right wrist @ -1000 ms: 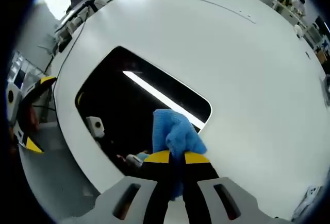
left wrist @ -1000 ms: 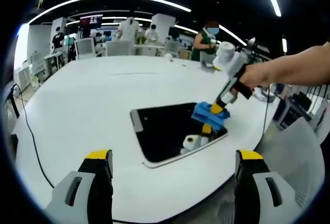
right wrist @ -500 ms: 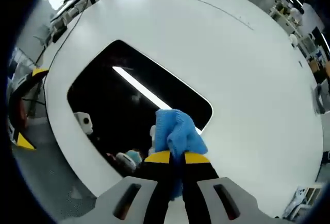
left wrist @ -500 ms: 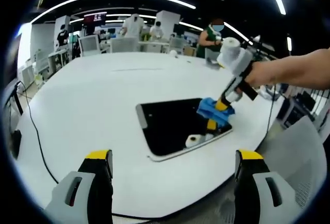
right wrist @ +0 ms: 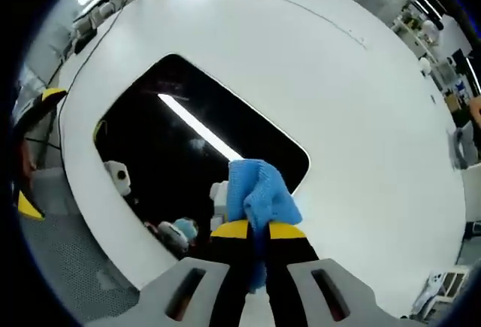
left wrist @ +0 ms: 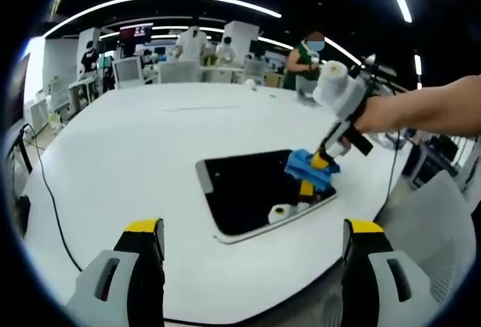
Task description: Wipe the mirror surface with the cleaning cloth until all visible marks leave the cleaned area.
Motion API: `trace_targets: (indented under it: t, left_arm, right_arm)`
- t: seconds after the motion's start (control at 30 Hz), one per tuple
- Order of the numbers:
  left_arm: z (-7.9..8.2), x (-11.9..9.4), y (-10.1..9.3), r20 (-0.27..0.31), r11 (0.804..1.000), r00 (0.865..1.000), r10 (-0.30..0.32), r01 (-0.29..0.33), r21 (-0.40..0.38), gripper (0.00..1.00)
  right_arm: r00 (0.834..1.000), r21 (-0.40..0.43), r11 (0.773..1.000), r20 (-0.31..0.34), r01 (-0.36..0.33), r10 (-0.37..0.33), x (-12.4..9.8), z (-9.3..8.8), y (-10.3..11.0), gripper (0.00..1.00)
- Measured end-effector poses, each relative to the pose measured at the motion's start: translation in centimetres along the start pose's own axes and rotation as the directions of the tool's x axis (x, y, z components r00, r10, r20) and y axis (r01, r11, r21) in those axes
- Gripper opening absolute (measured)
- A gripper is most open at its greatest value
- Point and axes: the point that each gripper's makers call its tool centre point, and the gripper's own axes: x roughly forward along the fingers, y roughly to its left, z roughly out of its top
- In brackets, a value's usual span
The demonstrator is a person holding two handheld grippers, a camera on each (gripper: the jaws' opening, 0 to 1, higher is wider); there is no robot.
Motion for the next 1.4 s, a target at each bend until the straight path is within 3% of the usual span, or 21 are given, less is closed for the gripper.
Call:
trace_targets:
  t: [0.17,0.4,0.7,1.4]
  left_arm:
    - [-0.1,-0.2,0.2,-0.002,1.0,1.0,0.009,-0.009,0.005,0.96]
    - [0.1,-0.1,-0.2,0.004,1.0,1.0,-0.006,0.006,0.006,0.99]
    - [0.2,-0.2,0.0,0.011,1.0,1.0,0.003,-0.003,0.0,0.99]
    - [0.0,0.0,-0.4,0.004,1.0,1.0,-0.021,0.021,-0.014,0.99]
  right_arm:
    - [1.0,0.002,1.0,0.024,0.002,-0.002,-0.2,-0.5,0.2,0.01]
    - [1.0,0.006,1.0,0.013,0.003,-0.003,-0.4,-1.1,1.0,0.01]
    - [1.0,0.073,0.997,-0.02,-0.006,0.008,-0.9,-2.3,2.0,0.01]
    - [1.0,0.106,0.994,-0.016,-0.023,0.025,-1.2,-2.9,2.6,0.01]
